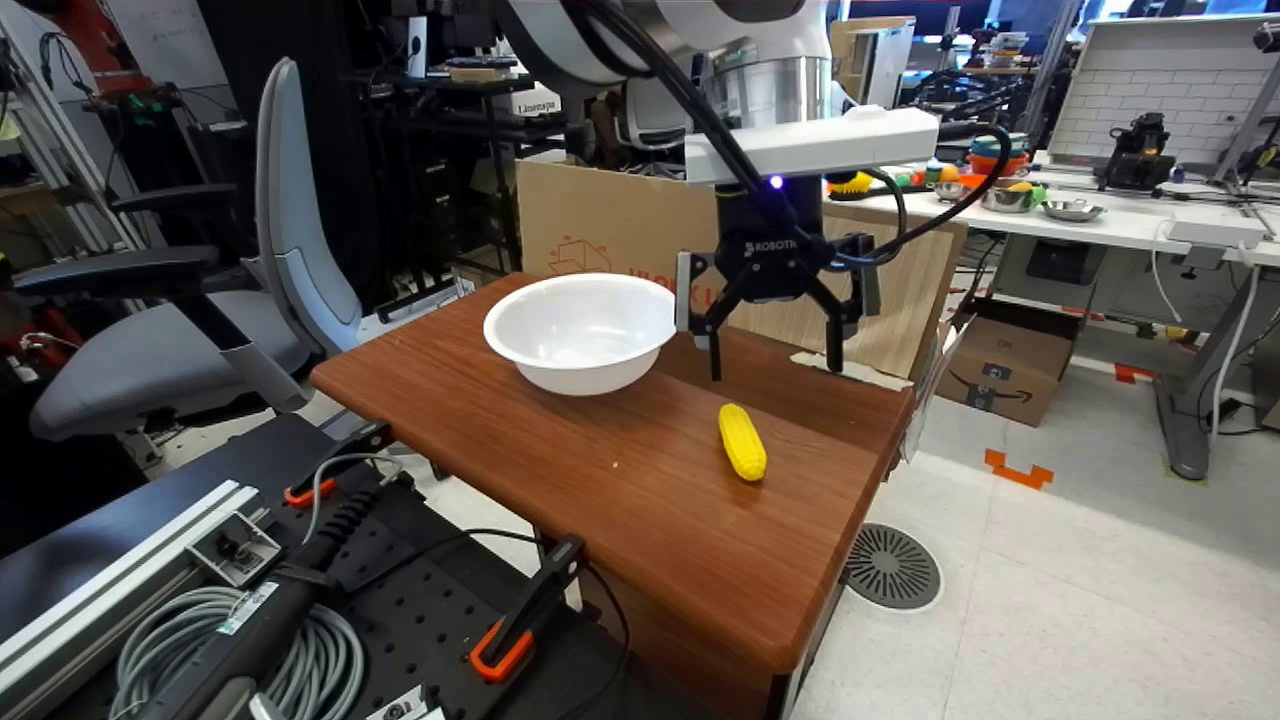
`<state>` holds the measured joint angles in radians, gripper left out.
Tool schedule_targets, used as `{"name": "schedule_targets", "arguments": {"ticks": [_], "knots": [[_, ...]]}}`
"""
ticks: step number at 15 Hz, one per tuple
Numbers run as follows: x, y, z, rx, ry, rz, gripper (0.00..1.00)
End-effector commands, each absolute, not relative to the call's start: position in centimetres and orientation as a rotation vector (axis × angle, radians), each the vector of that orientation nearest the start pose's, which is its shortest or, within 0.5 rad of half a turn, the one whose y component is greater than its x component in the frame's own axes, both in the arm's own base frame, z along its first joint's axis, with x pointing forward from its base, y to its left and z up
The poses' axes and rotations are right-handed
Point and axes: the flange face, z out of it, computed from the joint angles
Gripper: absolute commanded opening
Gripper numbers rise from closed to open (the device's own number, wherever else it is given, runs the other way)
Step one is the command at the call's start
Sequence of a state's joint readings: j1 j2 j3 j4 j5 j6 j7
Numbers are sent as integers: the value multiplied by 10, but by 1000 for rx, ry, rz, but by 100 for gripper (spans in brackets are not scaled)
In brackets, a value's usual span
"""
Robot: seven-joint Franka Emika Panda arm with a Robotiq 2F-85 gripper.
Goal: Place the cob in the white basin
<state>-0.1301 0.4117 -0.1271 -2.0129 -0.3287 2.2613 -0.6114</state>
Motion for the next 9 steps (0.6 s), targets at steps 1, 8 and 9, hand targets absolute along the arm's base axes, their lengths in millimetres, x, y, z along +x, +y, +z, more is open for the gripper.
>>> {"name": "schedule_targets", "arguments": {"ticks": [1,8,9], "knots": [[564,-169,223,-3179,-930,455,100],[573,-164,227,-3214,-926,253,100],[574,-159,227,-3213,-939,231,100]]}}
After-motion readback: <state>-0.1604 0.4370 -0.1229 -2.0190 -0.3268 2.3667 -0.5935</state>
